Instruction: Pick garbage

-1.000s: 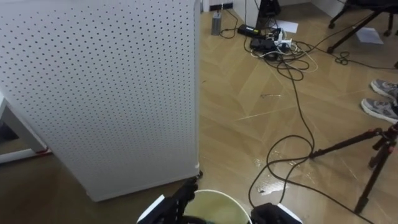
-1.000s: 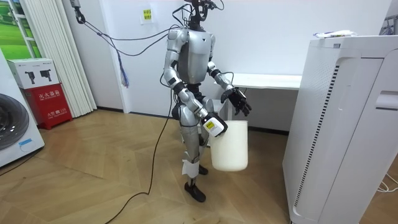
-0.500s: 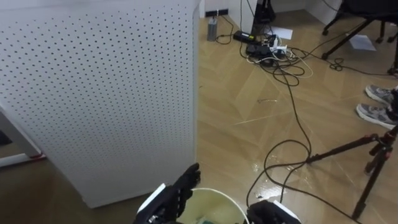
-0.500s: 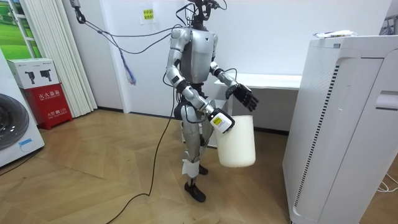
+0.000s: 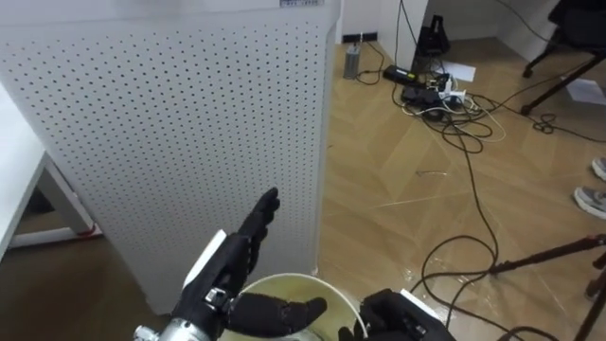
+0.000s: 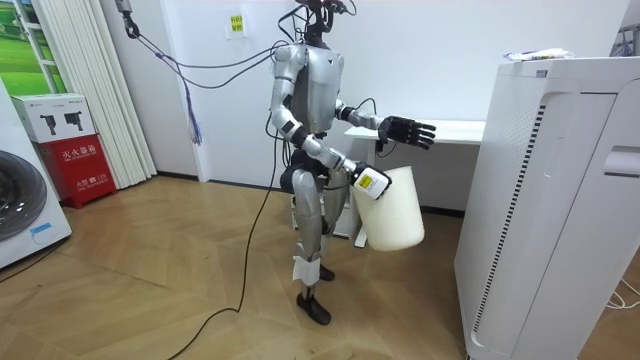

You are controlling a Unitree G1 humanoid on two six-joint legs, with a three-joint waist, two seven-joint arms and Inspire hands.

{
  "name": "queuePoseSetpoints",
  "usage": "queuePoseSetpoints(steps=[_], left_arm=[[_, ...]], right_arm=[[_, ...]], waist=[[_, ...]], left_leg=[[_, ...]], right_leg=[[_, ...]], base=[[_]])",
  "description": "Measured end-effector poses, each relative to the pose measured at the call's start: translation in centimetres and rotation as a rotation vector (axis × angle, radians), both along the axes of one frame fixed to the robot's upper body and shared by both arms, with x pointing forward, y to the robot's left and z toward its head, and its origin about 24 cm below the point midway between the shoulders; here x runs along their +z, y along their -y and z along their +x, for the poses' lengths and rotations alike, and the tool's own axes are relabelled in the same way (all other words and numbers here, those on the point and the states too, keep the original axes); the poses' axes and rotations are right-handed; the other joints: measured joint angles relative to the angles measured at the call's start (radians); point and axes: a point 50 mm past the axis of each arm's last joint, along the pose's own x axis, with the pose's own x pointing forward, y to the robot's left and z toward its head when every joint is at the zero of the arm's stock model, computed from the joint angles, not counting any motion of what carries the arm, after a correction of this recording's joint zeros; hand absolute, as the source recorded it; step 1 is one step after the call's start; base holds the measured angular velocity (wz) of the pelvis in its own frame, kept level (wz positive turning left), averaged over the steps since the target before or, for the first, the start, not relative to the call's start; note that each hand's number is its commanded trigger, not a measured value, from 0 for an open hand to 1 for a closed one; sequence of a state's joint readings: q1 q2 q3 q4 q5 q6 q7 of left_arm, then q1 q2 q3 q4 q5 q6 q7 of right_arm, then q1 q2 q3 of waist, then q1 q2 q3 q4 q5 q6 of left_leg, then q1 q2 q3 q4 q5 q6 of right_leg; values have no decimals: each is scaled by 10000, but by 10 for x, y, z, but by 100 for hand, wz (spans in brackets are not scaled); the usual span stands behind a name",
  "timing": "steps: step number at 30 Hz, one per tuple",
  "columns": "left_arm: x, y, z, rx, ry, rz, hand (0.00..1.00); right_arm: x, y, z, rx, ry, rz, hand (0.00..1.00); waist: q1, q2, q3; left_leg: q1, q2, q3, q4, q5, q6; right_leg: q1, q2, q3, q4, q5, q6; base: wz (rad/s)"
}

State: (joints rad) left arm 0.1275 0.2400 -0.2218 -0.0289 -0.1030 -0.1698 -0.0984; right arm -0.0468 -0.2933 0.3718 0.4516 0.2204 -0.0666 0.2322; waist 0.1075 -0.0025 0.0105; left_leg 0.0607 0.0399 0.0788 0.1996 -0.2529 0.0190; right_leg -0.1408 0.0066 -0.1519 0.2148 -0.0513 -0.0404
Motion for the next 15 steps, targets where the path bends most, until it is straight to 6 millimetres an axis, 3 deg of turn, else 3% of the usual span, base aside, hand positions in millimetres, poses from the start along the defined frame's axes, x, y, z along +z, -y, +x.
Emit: queuePoseSetpoints(steps=[9,15], left_arm=[[15,-6,4,731,827,-43,0],[12,-14,4,1432,727,-83,0]], right_arm=[[4,-9,2,497,312,-194,100],[-1,-12,-5,449,112,-112,100]], waist=[[378,-160,-12],[371,-125,47]], left_leg=[[6,71,-205,152,4,-21],[-395,191,-256,1524,-127,-243]], right_leg=[[198,37,-481,-94,-41,-67],[644,-37,-1120,-73,-276,-266]], base=[[7],[18]])
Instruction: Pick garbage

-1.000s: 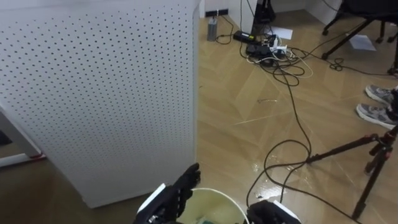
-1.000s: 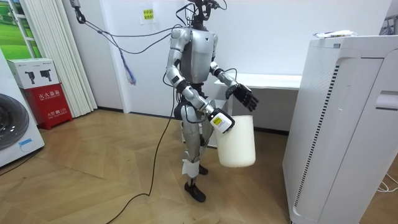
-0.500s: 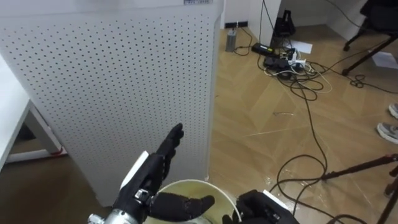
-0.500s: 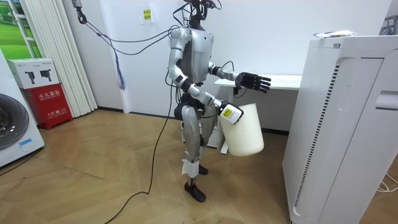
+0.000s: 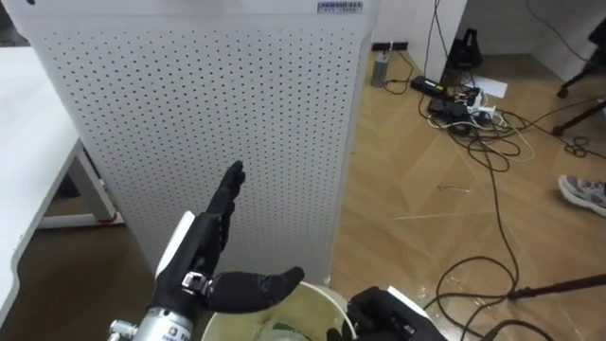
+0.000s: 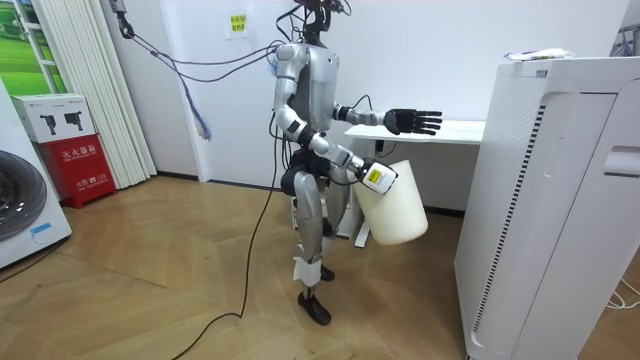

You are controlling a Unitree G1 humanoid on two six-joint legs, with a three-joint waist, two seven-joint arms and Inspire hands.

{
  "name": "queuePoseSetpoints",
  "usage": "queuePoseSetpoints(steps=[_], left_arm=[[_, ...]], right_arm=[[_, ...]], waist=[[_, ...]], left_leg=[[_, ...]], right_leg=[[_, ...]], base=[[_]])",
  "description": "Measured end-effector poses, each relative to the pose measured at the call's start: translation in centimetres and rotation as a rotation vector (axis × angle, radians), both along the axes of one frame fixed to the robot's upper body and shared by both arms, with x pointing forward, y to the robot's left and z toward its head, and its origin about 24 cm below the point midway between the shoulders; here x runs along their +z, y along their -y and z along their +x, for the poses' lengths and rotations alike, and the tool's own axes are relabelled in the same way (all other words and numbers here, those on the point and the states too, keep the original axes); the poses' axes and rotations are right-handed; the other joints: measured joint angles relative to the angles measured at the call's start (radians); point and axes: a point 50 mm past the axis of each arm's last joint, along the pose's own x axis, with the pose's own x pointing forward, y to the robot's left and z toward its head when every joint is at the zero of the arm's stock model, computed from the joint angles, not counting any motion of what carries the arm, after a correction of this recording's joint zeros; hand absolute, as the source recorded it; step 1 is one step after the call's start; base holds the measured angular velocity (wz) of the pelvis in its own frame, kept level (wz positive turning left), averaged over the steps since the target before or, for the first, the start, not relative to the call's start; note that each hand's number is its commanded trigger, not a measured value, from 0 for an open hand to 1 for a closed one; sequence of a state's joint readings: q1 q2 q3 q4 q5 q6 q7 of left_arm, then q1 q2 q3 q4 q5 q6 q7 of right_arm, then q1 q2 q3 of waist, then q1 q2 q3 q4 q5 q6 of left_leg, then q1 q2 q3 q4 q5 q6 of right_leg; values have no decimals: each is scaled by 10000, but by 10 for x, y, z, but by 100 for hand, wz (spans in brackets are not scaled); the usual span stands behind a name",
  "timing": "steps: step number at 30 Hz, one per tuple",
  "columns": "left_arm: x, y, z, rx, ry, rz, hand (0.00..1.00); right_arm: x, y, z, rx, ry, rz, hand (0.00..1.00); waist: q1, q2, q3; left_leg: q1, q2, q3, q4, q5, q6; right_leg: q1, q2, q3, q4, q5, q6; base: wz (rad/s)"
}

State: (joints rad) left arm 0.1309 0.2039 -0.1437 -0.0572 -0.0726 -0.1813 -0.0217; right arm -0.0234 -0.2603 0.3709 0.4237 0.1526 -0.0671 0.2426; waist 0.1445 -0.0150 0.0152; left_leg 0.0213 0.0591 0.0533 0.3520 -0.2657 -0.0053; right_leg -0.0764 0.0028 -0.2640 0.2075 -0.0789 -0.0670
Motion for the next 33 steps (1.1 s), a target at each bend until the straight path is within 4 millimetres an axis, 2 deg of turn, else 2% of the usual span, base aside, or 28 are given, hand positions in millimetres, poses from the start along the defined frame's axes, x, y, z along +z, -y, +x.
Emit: queuePoseSetpoints(steps=[2,3,4,5,6,7,8,10,11,12,13,14,16,18,19,20,21,22,23,24,25,26,27,28,30,31,32,33], left_arm=[[-3,-2,1,227,-74,54,0],[-5,-3,1,265,-147,118,0],[-7,-4,0,330,-222,269,0],[-8,-3,-1,320,-249,232,0],[-7,-2,-1,298,-222,164,0],[-5,0,0,288,-105,-21,0],[-4,0,0,305,12,-96,0],[-3,-2,0,323,112,-79,0],[-2,-3,0,369,123,-73,0],[-3,-4,0,401,122,-67,0],[-2,-5,0,460,175,-41,0],[-1,-5,0,463,309,-60,0],[0,-4,0,384,352,96,0],[3,-4,0,356,560,263,0],[8,-3,-1,311,802,247,0],[14,-2,-1,283,1189,305,0],[18,-2,-2,316,1417,321,0],[22,-1,-1,420,1828,285,0],[26,-1,0,563,2090,286,0],[27,-1,1,639,2221,399,0],[30,-1,2,723,2472,652,0],[34,-1,4,884,2828,1065,0],[37,-1,5,1006,3056,1271,0],[43,-3,8,1306,3513,1577,0],[50,-5,12,1691,3951,1904,0],[54,-7,13,1986,4237,2159,0],[56,-9,13,2323,4485,2444,0],[57,-11,13,2476,4609,2656,0]], right_arm=[[-3,1,-3,-50,-135,-73,100],[-5,1,-4,-57,-180,-110,100],[-5,0,-4,-75,-199,-59,100],[-7,3,-5,-180,-278,-104,100],[-8,5,-5,-268,-335,-159,100],[-10,9,-7,-362,-432,-271,100],[-13,12,-8,-489,-567,-345,100],[-17,16,-13,-663,-761,-436,100],[-21,17,-18,-742,-936,-440,100],[-23,17,-22,-778,-1033,-419,100],[-25,17,-26,-881,-1153,-350,100],[-25,17,-26,-906,-1156,-330,100],[-26,19,-28,-986,-1206,-342,100],[-27,21,-29,-1023,-1248,-392,100],[-27,22,-29,-1041,-1235,-414,100],[-27,22,-29,-1079,-1225,-441,100],[-27,22,-29,-1101,-1219,-429,100],[-26,23,-28,-1142,-1153,-491,100],[-26,24,-28,-1218,-1128,-547,100],[-26,24,-29,-1260,-1141,-551,100],[-27,24,-31,-1376,-1158,-521,100],[-27,24,-31,-1461,-1113,-451,100],[-26,24,-30,-1517,-986,-388,100],[-21,26,-26,-1613,-646,-269,100],[-18,27,-28,-1701,-399,-161,100],[-18,26,-31,-1701,-387,-120,100],[-19,24,-31,-1718,-393,-95,100],[-19,23,-31,-1713,-408,-85,100]], waist=[[-136,38,29],[-169,39,40],[-160,7,145],[-222,32,150],[-264,35,154],[-266,46,152],[-106,97,132],[198,197,70],[266,203,11],[271,158,-32],[240,88,-119],[254,44,-136],[243,34,-128],[291,-15,-110],[302,-99,-110],[307,-270,-92],[316,-359,-109],[308,-437,-129],[269,-382,-89],[214,-339,-79],[124,-252,-39],[64,-165,-24],[39,-110,-12],[-43,-14,47],[-162,92,60],[-192,118,55],[-262,114,54],[-303,128,64]], left_leg=[[-665,35,71,1354,16,-58],[-952,55,150,1935,106,-192],[-1718,96,164,3126,303,-383],[-2339,52,129,2939,221,-277],[-2685,-33,132,2652,246,-292],[-3303,-199,158,1908,464,-287],[-3694,-222,234,882,924,-264],[-3908,-165,264,-489,1553,-247],[-3886,-144,264,-904,2001,-116],[-3827,-148,269,-949,2274,-72],[-3724,-195,301,-1048,2674,-40],[-3628,-218,448,-1115,2970,117],[-3429,-351,588,-1001,3093,227],[-3270,-485,886,-624,2983,484],[-3219,-626,1120,-281,2762,794],[-3098,-932,1198,-12,2401,988],[-3045,-1077,1262,122,2201,1060],[-2987,-1315,1295,495,1789,1151],[-2861,-1466,1292,905,1455,1247],[-2780,-1514,1224,1084,1276,1296],[-2530,-1571,964,1250,982,1339],[-2373,-1559,687,1256,743,1393],[-2358,-1536,553,1258,696,1377],[-2343,-1494,369,1237,695,1321],[-2264,-1452,109,1117,690,1307],[-2127,-1406,-33,981,655,1247],[-1965,-1402,-147,852,613,1173],[-1896,-1410,-214,840,570,1135]], right_leg=[[72,-78,-151,189,-284,-92],[94,-113,-169,204,-372,-163],[144,-198,-137,348,-523,-262],[150,-192,-119,394,-680,-210],[105,-194,-101,484,-765,-202],[-51,-206,-63,775,-960,-222],[-191,-190,-52,1075,-1136,-238],[-329,-151,-156,1598,-1482,-282],[-348,-151,-188,1929,-1789,-226],[-334,-170,-180,2055,-1920,-188],[-258,-213,-172,2148,-2117,-88],[-217,-298,-166,2250,-2269,-5],[59,-484,-158,2308,-2455,213],[313,-785,-108,2575,-2794,336],[434,-1070,-94,2862,-3126,464],[576,-1443,-103,3213,-3434,625],[617,-1644,-101,3417,-3589,714],[597,-2009,-142,4257,-3765,899],[326,-2347,-153,5595,-3553,1047],[222,-2477,-124,6145,-3310,1100],[84,-2532,-71,6899,-2729,1193],[-161,-2461,206,7397,-2327,1226],[-291,-2415,241,7398,-2407,1263],[-592,-2392,190,7154,-2648,1325],[-959,-2271,206,6034,-2778,1356],[-1067,-2178,270,4889,-2739,1359],[-1054,-2013,451,3553,-2505,1288],[-1035,-1904,535,3074,-2073,1304]], base=[[46],[47],[47],[55],[59],[33],[10],[-21],[-15],[0],[5],[4],[2],[6],[13],[16],[15],[18],[27],[45],[45],[40],[39],[48],[45],[28],[25],[35]])
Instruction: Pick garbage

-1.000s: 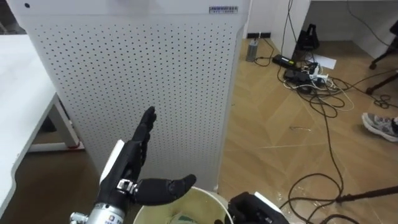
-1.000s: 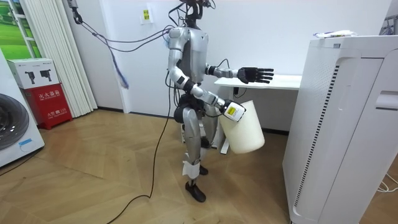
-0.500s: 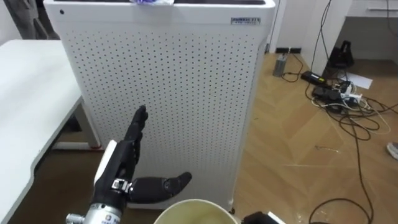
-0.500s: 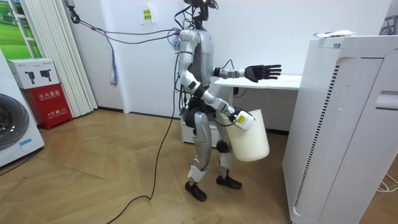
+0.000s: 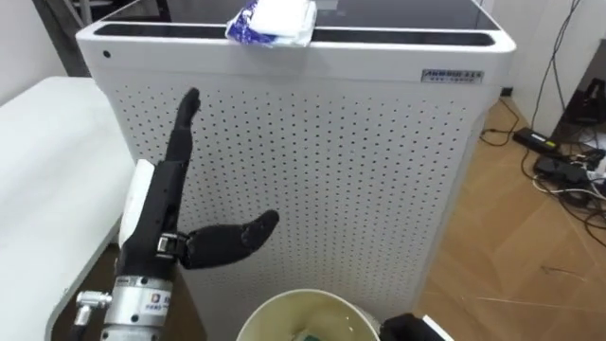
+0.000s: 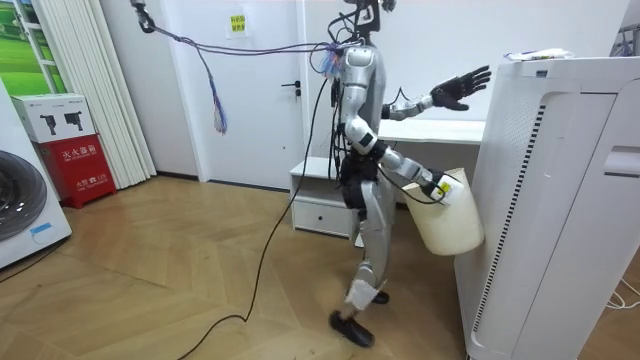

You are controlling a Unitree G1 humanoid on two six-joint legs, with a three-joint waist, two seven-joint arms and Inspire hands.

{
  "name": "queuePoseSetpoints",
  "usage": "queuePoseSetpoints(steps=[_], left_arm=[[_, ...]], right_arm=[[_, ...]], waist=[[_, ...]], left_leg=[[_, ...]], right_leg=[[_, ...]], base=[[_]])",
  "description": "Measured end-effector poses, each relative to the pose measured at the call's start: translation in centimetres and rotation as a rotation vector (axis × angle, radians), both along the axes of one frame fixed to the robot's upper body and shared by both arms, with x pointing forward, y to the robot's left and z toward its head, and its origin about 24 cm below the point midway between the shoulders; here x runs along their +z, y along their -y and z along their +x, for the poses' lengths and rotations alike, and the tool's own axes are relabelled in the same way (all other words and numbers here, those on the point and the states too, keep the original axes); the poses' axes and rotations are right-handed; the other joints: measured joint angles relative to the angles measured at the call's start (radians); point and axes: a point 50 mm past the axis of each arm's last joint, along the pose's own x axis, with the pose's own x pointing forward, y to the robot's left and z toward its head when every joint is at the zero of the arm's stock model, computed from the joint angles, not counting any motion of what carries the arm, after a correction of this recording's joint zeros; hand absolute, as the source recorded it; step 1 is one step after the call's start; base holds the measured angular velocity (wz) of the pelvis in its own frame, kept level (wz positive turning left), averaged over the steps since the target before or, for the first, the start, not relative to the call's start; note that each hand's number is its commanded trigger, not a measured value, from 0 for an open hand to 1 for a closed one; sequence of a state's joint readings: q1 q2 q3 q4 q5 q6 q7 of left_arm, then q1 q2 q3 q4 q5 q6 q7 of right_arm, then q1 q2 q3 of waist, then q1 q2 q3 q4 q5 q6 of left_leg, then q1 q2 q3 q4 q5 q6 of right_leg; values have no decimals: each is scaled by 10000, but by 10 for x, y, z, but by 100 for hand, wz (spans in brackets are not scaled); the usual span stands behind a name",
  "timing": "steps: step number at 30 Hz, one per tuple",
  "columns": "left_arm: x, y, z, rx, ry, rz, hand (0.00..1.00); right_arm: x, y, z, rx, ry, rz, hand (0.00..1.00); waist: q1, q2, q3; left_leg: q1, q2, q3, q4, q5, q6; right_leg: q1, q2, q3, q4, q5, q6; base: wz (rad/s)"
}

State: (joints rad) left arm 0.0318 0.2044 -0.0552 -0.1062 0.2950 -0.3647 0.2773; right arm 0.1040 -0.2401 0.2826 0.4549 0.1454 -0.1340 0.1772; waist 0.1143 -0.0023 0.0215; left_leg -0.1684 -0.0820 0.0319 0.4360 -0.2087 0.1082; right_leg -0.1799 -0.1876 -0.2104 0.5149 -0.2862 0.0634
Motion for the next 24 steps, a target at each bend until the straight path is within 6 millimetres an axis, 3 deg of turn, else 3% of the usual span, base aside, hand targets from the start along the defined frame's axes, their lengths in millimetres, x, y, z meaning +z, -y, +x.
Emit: queuePoseSetpoints(steps=[1,2,8,18,23,24], left_arm=[[1,-2,0,270,142,320,0],[4,-5,-1,541,407,527,0],[40,-27,-12,2369,2615,1284,0],[70,-45,-27,3974,4714,2442,0],[80,-42,-31,4269,5480,3725,0],[81,-42,-31,4299,5576,3844,0]], right_arm=[[-3,0,-4,16,-139,-68,100],[-4,2,-7,16,-228,-190,100],[-2,13,-6,-231,-135,-263,100],[-6,22,-21,-235,-505,-360,100],[-9,24,-36,16,-816,-350,100],[-9,25,-36,14,-817,-357,100]], waist=[[-74,71,-34],[2,150,-101],[21,252,-116],[54,300,-123],[283,503,-133],[275,547,-105]], left_leg=[[159,17,-199,-45,-81,-93],[289,141,-200,-231,-128,-191],[804,504,-359,-939,-118,-516],[1629,526,-391,-1806,-76,-571],[2087,532,-360,-2146,-73,-564],[2123,532,-363,-2154,-73,-564]], right_leg=[[99,137,133,-333,707,-72],[316,334,100,-624,769,-153],[1002,843,-93,-1636,918,-355],[1788,986,-117,-2513,939,-336],[2256,1062,-44,-2972,1041,-260],[2313,1065,-59,-3005,1049,-254]], base=[[20],[12],[-1],[0],[-5],[0]])
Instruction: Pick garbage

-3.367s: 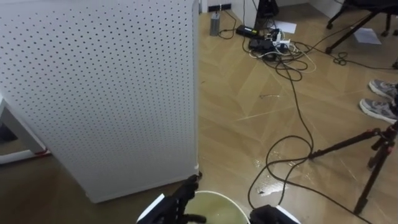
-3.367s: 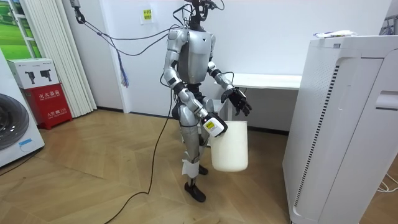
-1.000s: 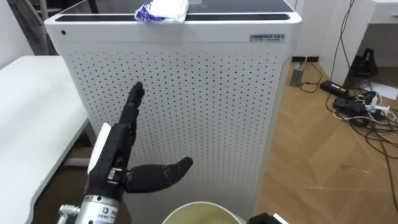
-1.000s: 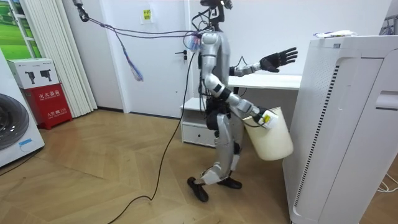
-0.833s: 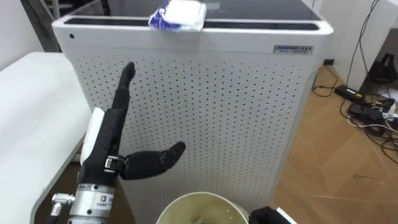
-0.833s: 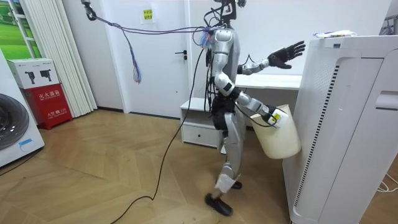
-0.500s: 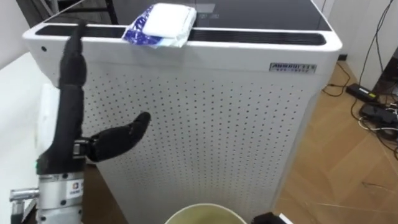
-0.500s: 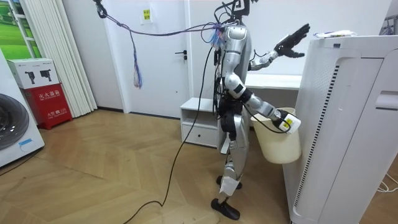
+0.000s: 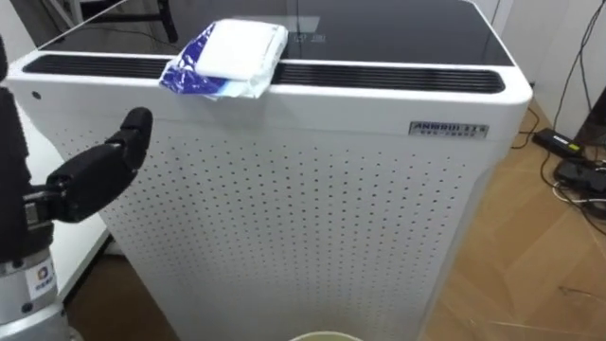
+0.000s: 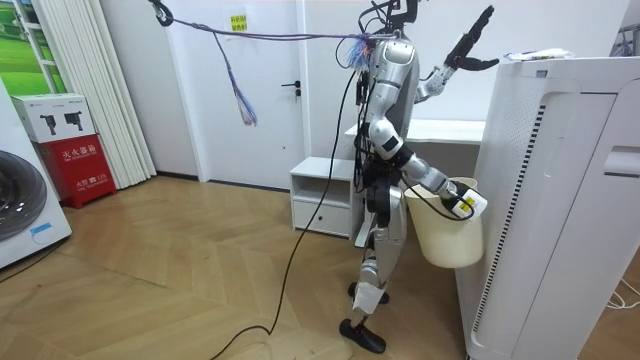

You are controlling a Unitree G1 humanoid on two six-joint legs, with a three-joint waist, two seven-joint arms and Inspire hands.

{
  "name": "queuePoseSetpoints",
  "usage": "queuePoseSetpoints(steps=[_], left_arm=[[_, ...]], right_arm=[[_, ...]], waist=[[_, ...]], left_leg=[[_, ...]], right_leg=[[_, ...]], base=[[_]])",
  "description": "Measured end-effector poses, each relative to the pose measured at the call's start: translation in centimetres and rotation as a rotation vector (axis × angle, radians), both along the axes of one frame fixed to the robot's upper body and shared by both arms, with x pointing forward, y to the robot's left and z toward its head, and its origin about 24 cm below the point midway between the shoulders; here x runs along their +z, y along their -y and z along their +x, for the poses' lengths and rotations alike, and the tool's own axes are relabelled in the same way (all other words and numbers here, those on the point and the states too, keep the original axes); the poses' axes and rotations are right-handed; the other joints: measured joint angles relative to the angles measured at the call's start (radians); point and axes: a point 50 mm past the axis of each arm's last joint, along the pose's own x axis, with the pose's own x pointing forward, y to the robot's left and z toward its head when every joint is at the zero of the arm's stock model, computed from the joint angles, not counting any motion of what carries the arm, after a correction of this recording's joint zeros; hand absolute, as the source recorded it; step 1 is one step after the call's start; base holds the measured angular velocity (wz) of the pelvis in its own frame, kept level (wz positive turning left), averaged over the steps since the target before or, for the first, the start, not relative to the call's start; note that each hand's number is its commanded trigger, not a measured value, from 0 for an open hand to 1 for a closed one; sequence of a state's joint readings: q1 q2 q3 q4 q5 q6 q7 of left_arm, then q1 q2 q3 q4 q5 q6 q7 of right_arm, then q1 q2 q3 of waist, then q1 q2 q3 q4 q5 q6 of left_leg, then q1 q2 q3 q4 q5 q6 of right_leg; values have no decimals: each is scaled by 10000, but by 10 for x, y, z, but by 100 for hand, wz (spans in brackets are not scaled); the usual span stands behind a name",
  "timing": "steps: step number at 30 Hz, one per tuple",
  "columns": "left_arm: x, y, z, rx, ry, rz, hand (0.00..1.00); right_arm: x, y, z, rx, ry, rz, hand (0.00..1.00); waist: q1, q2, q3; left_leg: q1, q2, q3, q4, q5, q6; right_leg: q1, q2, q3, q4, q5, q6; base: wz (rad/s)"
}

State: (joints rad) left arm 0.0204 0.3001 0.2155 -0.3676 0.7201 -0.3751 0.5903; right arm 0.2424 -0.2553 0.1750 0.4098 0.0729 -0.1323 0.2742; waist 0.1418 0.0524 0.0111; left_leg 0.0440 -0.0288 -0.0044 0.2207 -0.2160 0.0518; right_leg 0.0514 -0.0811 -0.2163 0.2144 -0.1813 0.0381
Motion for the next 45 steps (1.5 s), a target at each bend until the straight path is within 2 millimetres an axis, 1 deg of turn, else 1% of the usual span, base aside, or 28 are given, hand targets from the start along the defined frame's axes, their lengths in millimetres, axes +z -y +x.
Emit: queuePoseSetpoints(steps=[1,4,5,7,13,15,18,20,21,23,25,27,29,33,36,38,39,44,45], left_arm=[[3,1,1,91,156,259,0],[12,2,5,92,521,646,0],[15,3,4,92,595,691,0],[17,4,3,38,600,800,0],[19,4,6,80,80,1459,0],[18,7,8,5,-224,1782,0],[14,11,12,-152,-857,2037,0],[11,15,15,-359,-1377,2194,0],[9,17,16,-435,-1502,2251,0],[7,21,17,-646,-1937,2473,0],[6,22,18,-747,-2110,2622,0],[6,23,18,-816,-2346,2819,0],[1,25,20,-912,-2962,3123,0],[-4,28,22,-1109,-3725,3356,0],[-4,30,22,-1175,-4012,3543,0],[-4,30,23,-1217,-4142,3618,0],[-4,30,23,-1238,-4199,3641,0],[-4,29,24,-1451,-4697,3945,0],[-4,28,24,-1443,-4760,4062,14]], right_arm=[[0,0,0,59,-18,-67,100],[0,-2,1,469,-44,-173,100],[0,-1,1,556,-71,-195,100],[0,-1,1,665,-86,-200,100],[2,-1,2,804,-42,-207,100],[3,2,2,890,-66,-275,100],[5,6,4,1072,-77,-394,100],[7,8,5,1128,-113,-490,100],[7,8,5,1171,-120,-530,100],[8,9,7,1380,-94,-672,100],[9,9,7,1408,-91,-663,100],[10,10,7,1476,-68,-676,100],[12,11,9,1555,-38,-726,100],[13,10,10,1637,0,-683,100],[14,10,10,1662,32,-683,100],[14,11,10,1668,17,-723,100],[14,11,10,1670,17,-729,100],[15,11,11,1695,41,-735,100],[15,11,11,1700,42,-733,100]], waist=[[-24,58,-9],[-20,188,37],[-22,223,22],[-71,229,18],[-187,232,23],[-236,260,44],[-281,380,61],[-400,498,41],[-432,527,22],[-568,623,-44],[-613,661,-69],[-623,663,-70],[-612,661,-65],[-618,679,-59],[-644,744,-48],[-634,811,-86],[-630,820,-92],[-680,816,-83],[-693,814,-80]], left_leg=[[23,2,-4,-23,0,0],[12,9,-10,-52,0,1],[16,8,-10,-82,4,6],[20,8,-12,-109,6,6],[51,-5,-2,-146,16,16],[109,-15,9,-154,22,26],[152,-14,103,-170,23,30],[120,-17,93,-236,36,53],[113,-16,87,-249,36,53],[117,-11,85,-271,38,49],[143,-11,95,-254,53,44],[178,-10,140,-234,55,43],[186,-23,180,-216,67,61],[186,-32,153,-225,75,76],[183,-27,147,-231,75,76],[188,-28,130,-237,75,75],[186,-29,118,-234,76,75],[189,-32,95,-218,81,69],[187,-32,97,-219,81,69]], right_leg=[[50,12,-5,-79,24,6],[63,21,-30,-112,47,3],[56,20,-22,-113,46,3],[57,20,-6,-119,46,5],[80,7,62,-133,45,5],[140,-5,131,-150,45,6],[150,-10,201,-149,60,30],[142,-1,177,-147,67,41],[142,2,171,-146,67,41],[132,10,162,-146,67,41],[122,13,177,-141,67,42],[121,7,185,-114,67,42],[128,-17,191,-104,67,42],[150,-32,205,-90,67,43],[147,-28,208,-86,67,42],[146,-31,211,-85,67,43],[148,-31,213,-86,67,43],[152,-35,202,-89,67,43],[155,-36,204,-89,67,43]], base=[[0],[0],[0],[0],[0],[2],[-7],[0],[0],[0],[0],[0],[0],[0],[0],[2],[4],[1],[0]])
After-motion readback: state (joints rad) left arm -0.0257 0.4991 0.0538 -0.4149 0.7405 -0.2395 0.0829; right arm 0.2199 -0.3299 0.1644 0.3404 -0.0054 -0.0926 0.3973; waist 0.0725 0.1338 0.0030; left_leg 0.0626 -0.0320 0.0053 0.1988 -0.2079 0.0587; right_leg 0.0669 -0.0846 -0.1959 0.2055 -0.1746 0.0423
